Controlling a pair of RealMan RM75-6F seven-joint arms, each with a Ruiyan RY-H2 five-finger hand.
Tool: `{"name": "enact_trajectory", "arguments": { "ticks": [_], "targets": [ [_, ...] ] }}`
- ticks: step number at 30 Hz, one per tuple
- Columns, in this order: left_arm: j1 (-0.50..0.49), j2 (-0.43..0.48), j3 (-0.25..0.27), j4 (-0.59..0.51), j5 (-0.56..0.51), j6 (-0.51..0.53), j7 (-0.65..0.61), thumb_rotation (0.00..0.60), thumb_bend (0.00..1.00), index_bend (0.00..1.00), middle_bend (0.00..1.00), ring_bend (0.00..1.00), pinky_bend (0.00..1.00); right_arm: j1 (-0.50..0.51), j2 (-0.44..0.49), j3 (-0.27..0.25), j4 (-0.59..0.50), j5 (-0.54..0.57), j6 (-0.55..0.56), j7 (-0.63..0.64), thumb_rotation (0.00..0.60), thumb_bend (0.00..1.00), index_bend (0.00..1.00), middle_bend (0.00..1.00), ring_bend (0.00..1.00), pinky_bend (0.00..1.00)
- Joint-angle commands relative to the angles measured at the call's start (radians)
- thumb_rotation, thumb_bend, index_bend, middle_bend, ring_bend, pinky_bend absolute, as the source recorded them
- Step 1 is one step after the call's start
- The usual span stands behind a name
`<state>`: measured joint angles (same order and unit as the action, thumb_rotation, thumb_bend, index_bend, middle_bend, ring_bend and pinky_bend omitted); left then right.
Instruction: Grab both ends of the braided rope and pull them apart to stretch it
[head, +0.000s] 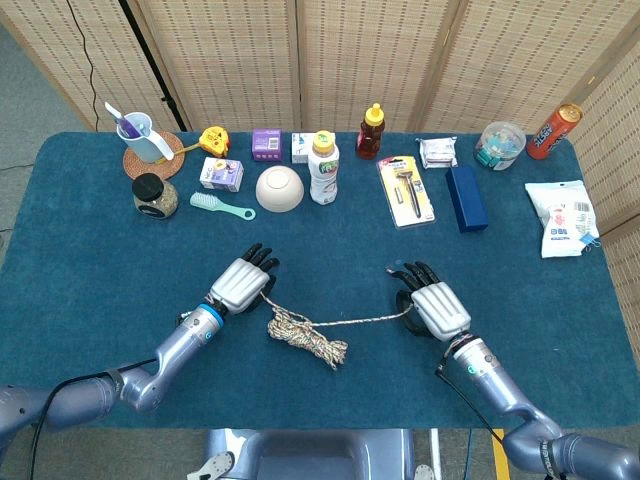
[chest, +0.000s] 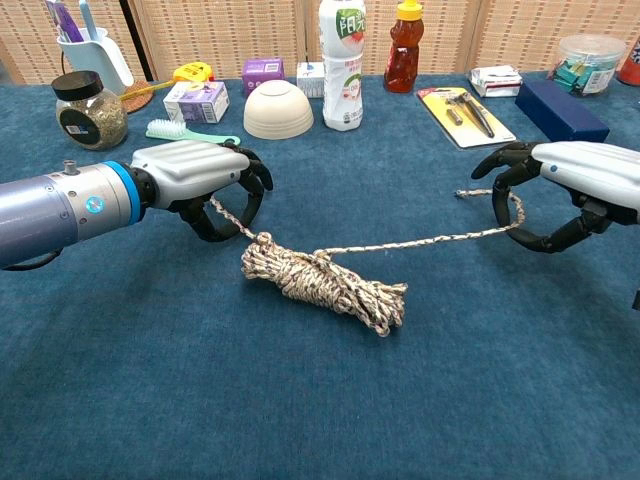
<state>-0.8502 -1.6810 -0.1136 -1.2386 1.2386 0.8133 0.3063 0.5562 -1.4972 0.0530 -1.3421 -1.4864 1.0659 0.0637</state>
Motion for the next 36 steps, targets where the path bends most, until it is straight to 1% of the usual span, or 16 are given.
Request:
{"name": "enact_trajectory", "arguments": {
  "ticks": [1,8,15,23,24,26,36],
  "targets": [
    [0.003,0.001,-0.002,-0.002,0.0,0.006,-0.005,0.6,0.48,0.65,0.22,0.07,0.0,0.0,0.001,0.001,0.0,0.0,0.0,0.001,0.6,0.51,0.62,0.17,0.0,0.0],
    [0.013,0.022,-0.012,-0.022,-0.001,0.025,-0.03,0.6,0.48,0.68,0.23,0.08,0.0,-0.001,0.01,0.006,-0.01,-0.002,0.008,0.003,0.6,0.51,0.62,0.17,0.0,0.0],
    [0.035,0.064,-0.027,-0.06,-0.009,0.053,-0.071,0.6,0.48,0.71,0.26,0.09,0.0,-0.001,0.033,0.011,-0.032,-0.007,0.02,-0.009,0.6,0.51,0.63,0.18,0.0,0.0],
    [0.073,0.168,-0.058,-0.149,-0.027,0.091,-0.14,0.6,0.48,0.73,0.34,0.15,0.0,-0.016,0.097,0.024,-0.087,-0.011,0.062,-0.029,0.6,0.51,0.63,0.19,0.0,0.0],
    [0.087,0.2,-0.072,-0.167,-0.038,0.11,-0.158,0.6,0.48,0.73,0.34,0.16,0.0,-0.024,0.122,0.033,-0.102,-0.014,0.087,-0.035,0.6,0.51,0.64,0.19,0.0,0.0],
    [0.096,0.237,-0.076,-0.195,-0.039,0.113,-0.172,0.6,0.49,0.74,0.35,0.16,0.0,-0.03,0.148,0.036,-0.125,-0.015,0.098,-0.04,0.6,0.51,0.64,0.19,0.0,0.0],
    [0.133,0.364,-0.086,-0.259,-0.044,0.138,-0.206,0.6,0.48,0.75,0.35,0.17,0.0,-0.058,0.24,0.064,-0.173,0.01,0.139,-0.044,0.6,0.51,0.64,0.19,0.01,0.0]
  ]
}}
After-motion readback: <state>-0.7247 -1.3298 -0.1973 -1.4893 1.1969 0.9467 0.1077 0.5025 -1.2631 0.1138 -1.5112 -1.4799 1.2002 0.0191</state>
